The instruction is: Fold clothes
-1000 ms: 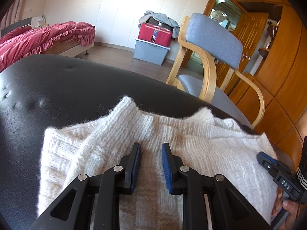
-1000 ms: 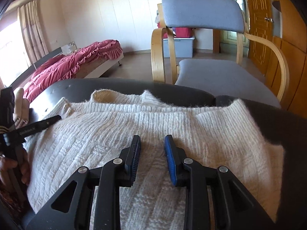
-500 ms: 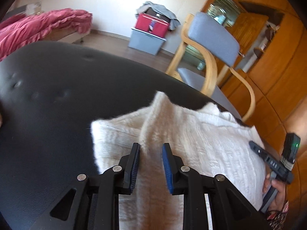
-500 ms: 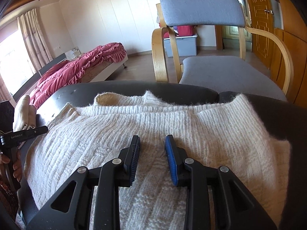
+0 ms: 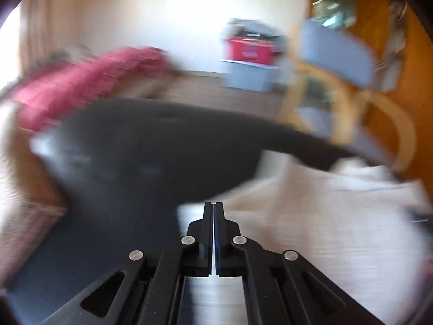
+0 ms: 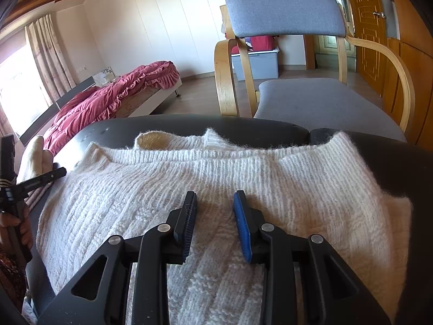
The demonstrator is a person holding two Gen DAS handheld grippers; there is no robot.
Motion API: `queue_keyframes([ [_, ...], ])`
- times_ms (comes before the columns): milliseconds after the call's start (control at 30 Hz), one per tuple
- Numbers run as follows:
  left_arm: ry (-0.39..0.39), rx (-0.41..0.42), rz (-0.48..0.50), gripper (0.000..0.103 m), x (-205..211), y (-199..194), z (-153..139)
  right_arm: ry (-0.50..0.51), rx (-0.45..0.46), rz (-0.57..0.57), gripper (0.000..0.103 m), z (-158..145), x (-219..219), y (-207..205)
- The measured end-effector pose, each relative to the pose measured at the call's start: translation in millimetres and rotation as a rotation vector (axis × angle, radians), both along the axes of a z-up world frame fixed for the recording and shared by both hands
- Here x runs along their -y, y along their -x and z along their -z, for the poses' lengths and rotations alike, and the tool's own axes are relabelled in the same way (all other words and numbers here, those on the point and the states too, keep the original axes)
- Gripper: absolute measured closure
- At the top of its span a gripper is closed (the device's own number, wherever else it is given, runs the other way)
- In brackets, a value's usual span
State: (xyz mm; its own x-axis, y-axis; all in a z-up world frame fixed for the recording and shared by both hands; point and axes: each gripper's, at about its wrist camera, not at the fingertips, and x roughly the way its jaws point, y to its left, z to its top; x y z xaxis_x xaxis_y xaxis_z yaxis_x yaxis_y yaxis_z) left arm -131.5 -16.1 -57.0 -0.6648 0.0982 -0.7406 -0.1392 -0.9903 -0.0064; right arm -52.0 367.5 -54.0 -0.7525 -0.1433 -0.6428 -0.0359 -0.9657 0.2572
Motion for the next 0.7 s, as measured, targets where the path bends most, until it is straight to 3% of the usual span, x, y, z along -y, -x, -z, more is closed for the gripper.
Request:
queue_keyframes([
  [100, -0.254, 0.067, 0.02, 0.103, 30, 0, 9, 0.004, 0.0, 0.0, 0.072, 0, -1, 0],
  [167, -0.422, 0.062, 0.011, 0.099, 51, -5, 5, 0.005, 0.0, 0.0, 0.072, 0, 0, 0],
  [267, -0.526, 0.053, 0.044, 0.088, 57, -15, -6, 0.006, 0.0, 0.001, 0.072, 0, 0, 0],
  [367, -0.495, 0.037, 0.146, 0.087, 33, -25, -18, 0.008, 0.0, 0.0, 0.072, 0, 0, -1],
  [433, -0.413, 0.015, 0.213, 0.086, 15, -31, -23, 0.009, 0.0, 0.0, 0.072, 0, 0, -1],
  [500, -0.158, -0.036, 0.217, 0.085, -10, -38, -16, 0.01, 0.0, 0.0, 0.072, 0, 0, -1],
  [600, 0.058, -0.017, 0.151, 0.081, -24, -33, 4, 0.012, 0.0, -0.001, 0.072, -1, 0, -1],
  [700, -0.006, 0.015, 0.054, 0.083, -20, -29, -11, 0.013, 0.0, -0.001, 0.072, 0, 0, -1],
])
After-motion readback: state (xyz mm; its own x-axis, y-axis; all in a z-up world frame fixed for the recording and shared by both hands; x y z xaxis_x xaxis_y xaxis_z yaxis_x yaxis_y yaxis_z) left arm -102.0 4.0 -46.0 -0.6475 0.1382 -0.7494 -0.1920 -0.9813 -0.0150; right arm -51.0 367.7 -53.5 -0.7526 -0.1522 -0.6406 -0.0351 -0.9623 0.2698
